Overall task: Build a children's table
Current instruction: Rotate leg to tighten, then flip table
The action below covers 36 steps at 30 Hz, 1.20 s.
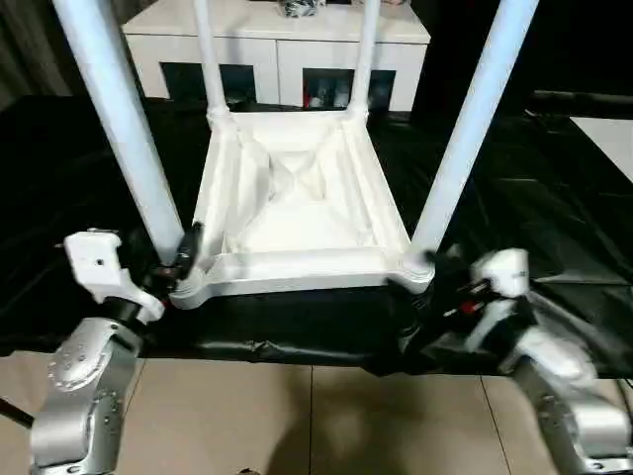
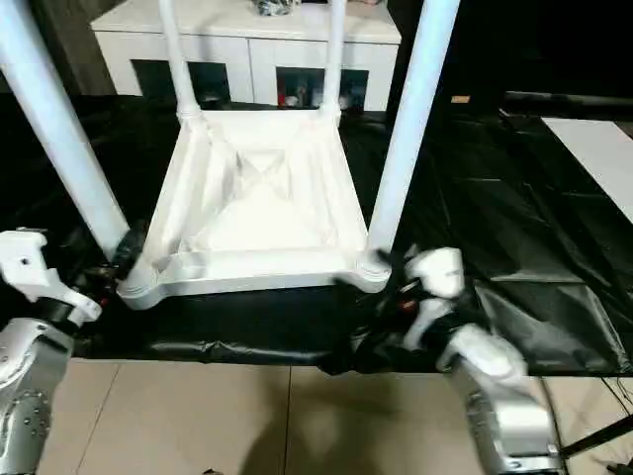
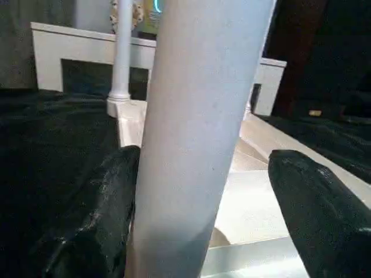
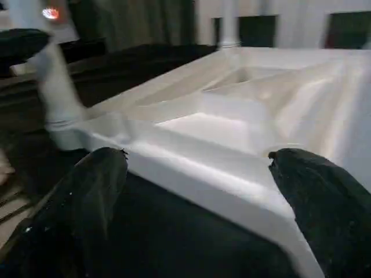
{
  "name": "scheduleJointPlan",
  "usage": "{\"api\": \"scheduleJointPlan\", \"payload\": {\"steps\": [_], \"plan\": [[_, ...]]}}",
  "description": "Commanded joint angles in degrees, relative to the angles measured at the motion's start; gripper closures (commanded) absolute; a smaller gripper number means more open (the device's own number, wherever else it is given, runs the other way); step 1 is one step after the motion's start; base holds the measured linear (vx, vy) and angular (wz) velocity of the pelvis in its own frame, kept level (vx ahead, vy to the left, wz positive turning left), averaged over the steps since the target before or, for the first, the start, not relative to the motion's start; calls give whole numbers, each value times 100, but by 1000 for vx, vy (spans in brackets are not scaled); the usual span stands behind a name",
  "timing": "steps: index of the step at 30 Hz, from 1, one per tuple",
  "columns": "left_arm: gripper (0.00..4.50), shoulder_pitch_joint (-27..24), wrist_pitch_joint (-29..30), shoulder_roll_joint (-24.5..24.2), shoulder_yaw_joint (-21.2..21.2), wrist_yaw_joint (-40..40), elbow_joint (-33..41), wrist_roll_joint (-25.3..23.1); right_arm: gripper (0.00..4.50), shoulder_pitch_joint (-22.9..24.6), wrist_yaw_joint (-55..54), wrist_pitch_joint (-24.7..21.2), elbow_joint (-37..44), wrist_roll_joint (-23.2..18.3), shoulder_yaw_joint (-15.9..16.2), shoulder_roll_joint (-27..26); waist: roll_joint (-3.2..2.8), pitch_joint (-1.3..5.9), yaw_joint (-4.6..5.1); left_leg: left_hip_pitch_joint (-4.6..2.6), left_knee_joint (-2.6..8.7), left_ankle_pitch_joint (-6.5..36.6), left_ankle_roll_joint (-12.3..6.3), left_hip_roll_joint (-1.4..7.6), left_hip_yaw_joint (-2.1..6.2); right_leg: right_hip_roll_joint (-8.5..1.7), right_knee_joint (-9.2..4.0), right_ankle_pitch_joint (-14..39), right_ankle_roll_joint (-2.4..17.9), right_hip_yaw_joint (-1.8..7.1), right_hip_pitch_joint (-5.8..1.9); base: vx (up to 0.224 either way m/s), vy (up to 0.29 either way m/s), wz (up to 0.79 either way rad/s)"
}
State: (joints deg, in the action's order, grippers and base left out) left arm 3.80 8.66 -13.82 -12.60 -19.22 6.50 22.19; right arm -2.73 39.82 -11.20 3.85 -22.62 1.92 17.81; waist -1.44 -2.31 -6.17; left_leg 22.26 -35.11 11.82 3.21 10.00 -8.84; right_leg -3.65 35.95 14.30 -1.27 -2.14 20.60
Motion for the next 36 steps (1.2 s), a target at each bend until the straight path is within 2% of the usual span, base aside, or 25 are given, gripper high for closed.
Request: {"api": "scheduleJointPlan", "payload": {"steps": [1, 3, 4, 6, 11, 14, 16, 18, 22, 25, 28, 31, 34, 36], "plan": [[99, 93, 134, -7, 128, -1, -24, -98, 0, 33, 32, -84, 170, -4, 172, -55, -30, 280, 6, -117, 509, 856, -90, 314, 112, -407, -376, -512, 1049, 224, -121, 0, 0, 0], [116, 142, 218, -10, 94, 186, -63, -197, 0, 41, -138, -98, 119, 139, 222, -163, -40, 269, -6, -127, 533, 1038, -15, 325, 116, -411, -387, -267, 1048, 227, -112, 0, 0, 0], [123, 144, 217, -8, 86, 200, -61, -194, 0, 37, -178, -108, 103, 172, 222, -179, -67, 261, -10, -133, 547, 1124, 54, 325, 116, -409, -405, -148, 1036, 230, -100, 0, 0, 0], [138, 141, 266, 60, 11, 335, -23, -126, 0, 21, -481, -161, -23, 240, 163, -349, -66, 261, -3, -129, 559, 1199, 157, 318, 121, -412, -405, -64, 1008, 237, -105, 0, 0, 0], [172, 139, 419, 95, 52, 460, -12, -162, 0, 10, -934, -334, -200, 264, 122, -595, -46, 268, 5, -126, 557, 1140, 187, 303, 116, -405, -402, -133, 982, 243, -105, 0, 0, 0], [199, 187, 540, 177, 30, 576, -11, -130, 0, 16, -1051, -391, -266, 255, 141, -695, -58, 275, -3, -122, 547, 1038, 184, 302, 111, -400, -390, -296, 975, 241, -107, 0, 0, 0], [209, 266, 673, 312, -30, 705, 30, 34, 0, 14, -1169, -561, -279, 167, 134, -831, -59, 279, -4, -113, 544, 984, 178, 298, 112, -404, -385, -387, 972, 241, -117, 0, 0, 0], [222, 372, 803, 547, -171, 905, 126, 373, 0, 24, -1229, -690, -238, 114, 148, -925, -45, 267, -14, -130, 554, 1129, 191, 301, 103, -408, -406, -184, 989, 243, -104, 0, 0, 0], [233, 567, 848, 1128, -309, 1216, 321, 1066, 0, 65, -1185, -942, -183, -31, 238, -1000, -23, 244, -18, -109, 578, 1281, 222, 317, 106, -431, -440, 207, 967, 252, -114, 0, 0, 0], [233, 622, 894, 1365, -288, 1332, 391, 1222, 0, 37, -1153, -1012, -182, -73, 272, -1021, -14, 266, -32, -88, 540, 1016, 131, 295, 86, -438, -441, 117, 919, 258, -119, 0, 0, 0], [233, 639, 959, 1452, -197, 1315, 420, 1147, 0, -60, -1205, -1097, -265, -14, 262, -1039, -29, 272, -38, -81, 529, 854, 74, 291, 78, -417, -430, -75, 915, 255, -111, 0, 0, 0], [233, 653, 1046, 1595, -55, 1326, 476, 1038, 0, -378, -1444, -1281, -611, -52, 45, -1168, -39, 274, -13, -74, 533, 775, 95, 282, 84, -401, -421, -179, 944, 233, -117, 0, 0, 0], [234, 649, 1091, 1666, 4, 1347, 510, 999, 0, -677, -1718, -1393, -881, -324, -255, -1379, -56, 300, -17, -93, 509, 660, 87, 287, 81, -395, -387, -427, 959, 235, -114, 0, 0, 0], [234, 661, 1083, 1714, 17, 1377, 506, 1010, 0, -969, -1939, -1467, -1138, -653, -556, -1608, -57, 310, -11, -91, 504, 566, 85, 283, 85, -389, -371, -599, 980, 223, -120, 0, 0, 0]]}}
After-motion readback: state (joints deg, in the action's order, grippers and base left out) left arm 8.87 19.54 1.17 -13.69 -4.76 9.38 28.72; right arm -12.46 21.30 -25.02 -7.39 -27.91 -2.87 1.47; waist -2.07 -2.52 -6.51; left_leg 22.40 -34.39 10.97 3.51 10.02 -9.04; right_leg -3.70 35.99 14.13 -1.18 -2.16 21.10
